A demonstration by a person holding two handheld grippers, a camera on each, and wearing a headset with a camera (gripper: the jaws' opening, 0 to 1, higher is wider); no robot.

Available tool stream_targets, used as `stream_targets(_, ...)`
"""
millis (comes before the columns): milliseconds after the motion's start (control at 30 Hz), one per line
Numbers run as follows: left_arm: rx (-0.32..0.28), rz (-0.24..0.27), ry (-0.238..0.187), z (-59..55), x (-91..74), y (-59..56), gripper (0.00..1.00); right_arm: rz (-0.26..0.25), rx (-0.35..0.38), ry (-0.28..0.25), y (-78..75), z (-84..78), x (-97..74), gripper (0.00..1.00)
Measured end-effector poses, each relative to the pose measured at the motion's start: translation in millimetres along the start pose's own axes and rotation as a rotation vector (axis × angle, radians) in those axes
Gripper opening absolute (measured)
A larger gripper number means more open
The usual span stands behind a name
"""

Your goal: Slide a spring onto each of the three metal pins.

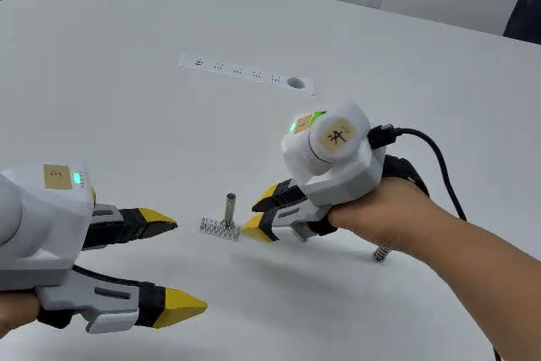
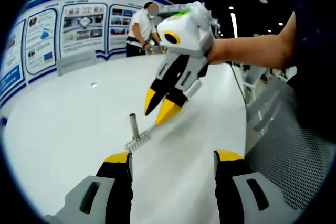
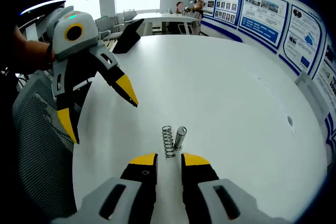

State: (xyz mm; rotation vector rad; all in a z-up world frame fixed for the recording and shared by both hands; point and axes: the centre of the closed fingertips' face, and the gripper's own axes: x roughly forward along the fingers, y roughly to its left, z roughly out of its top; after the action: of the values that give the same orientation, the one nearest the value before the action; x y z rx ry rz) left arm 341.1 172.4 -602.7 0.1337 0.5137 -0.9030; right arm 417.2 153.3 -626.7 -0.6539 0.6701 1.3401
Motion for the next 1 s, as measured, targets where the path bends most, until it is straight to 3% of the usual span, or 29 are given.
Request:
stream_targets(467, -0.009, 0.007, 0.003, -2.8, -1.6, 2.7, 0.63, -0.004, 0.032, 0.050, 0.0, -9.9, 30.0, 0.17)
stream_targets(800, -0.013, 0.012, 0.007, -4.7, -3.3, 4.5, 0.62, -0.003, 0.034, 0.069, 1.0, -16.1, 38.0, 0.13)
stream_targets(1000, -0.011, 0.013, 0.008, -4.3, -4.3, 5.0, 0.62, 0.004, 0.024, 0.070, 4.9, -19.4, 33.9, 0.11)
